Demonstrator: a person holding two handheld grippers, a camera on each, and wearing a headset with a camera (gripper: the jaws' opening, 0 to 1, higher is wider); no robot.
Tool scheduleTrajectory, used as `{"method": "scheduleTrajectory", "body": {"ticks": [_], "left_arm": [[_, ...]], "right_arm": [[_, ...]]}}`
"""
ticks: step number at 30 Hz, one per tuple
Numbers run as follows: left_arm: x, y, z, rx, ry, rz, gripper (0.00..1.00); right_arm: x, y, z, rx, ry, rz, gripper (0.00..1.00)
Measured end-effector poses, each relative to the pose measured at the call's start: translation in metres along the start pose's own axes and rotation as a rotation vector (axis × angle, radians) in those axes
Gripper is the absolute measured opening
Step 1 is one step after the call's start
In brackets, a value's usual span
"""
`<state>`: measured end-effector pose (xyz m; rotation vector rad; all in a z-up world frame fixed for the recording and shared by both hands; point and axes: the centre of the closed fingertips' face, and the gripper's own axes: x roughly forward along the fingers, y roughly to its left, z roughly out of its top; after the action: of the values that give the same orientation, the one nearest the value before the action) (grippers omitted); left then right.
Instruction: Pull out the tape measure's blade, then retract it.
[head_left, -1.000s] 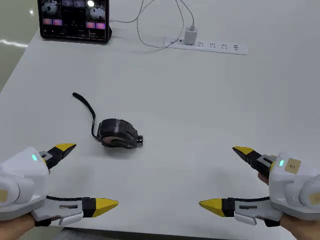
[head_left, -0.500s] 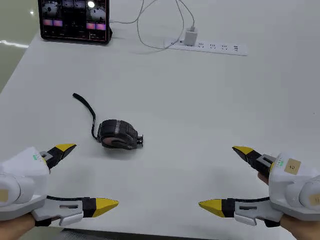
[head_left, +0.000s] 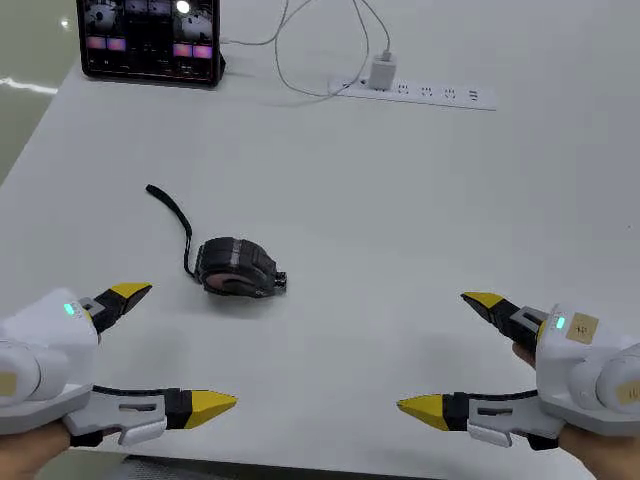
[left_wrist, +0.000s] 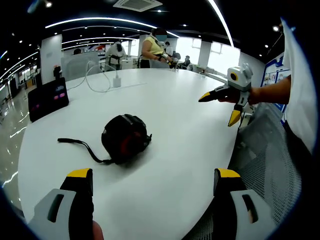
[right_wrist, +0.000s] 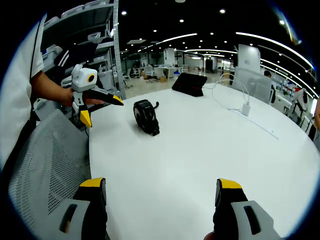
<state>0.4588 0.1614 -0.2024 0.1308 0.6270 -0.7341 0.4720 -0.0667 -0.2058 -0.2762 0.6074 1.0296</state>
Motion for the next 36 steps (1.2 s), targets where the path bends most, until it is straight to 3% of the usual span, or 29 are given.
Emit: {"method": "scheduleTrajectory", "body": {"ticks": [9,36], "left_arm": [[0.004,0.002,0.001,0.014,0.011,-0.011,0.99],[0.015,0.025,0.017,0.089,0.015,-0.023,0.96]], "right_arm": [[0.006,-0.004,0.003,-0.030,0.013,0.012,0.89],[0.028,-0.018,0.017,-0.107,0.056,0.070,0.88]]}}
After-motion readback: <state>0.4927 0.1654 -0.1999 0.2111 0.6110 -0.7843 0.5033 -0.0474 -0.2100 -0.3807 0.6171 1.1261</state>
